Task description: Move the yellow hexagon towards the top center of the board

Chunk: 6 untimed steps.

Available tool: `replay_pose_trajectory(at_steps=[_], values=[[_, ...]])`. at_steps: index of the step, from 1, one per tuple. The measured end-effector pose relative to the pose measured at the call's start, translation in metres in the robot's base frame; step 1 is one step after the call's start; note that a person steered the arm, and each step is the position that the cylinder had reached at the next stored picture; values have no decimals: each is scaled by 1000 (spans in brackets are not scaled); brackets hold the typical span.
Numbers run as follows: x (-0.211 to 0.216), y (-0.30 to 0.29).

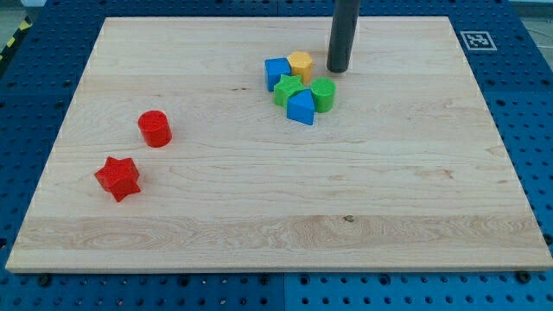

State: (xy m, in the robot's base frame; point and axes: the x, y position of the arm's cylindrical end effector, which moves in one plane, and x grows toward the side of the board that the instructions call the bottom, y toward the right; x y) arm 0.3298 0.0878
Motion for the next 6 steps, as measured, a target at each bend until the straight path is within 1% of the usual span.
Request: replay_pose_trajectory(at_steps=[1,2,4,5,6], values=[[17,-6],[18,-46],[-43,-99],[-43,-79],[-53,-52]])
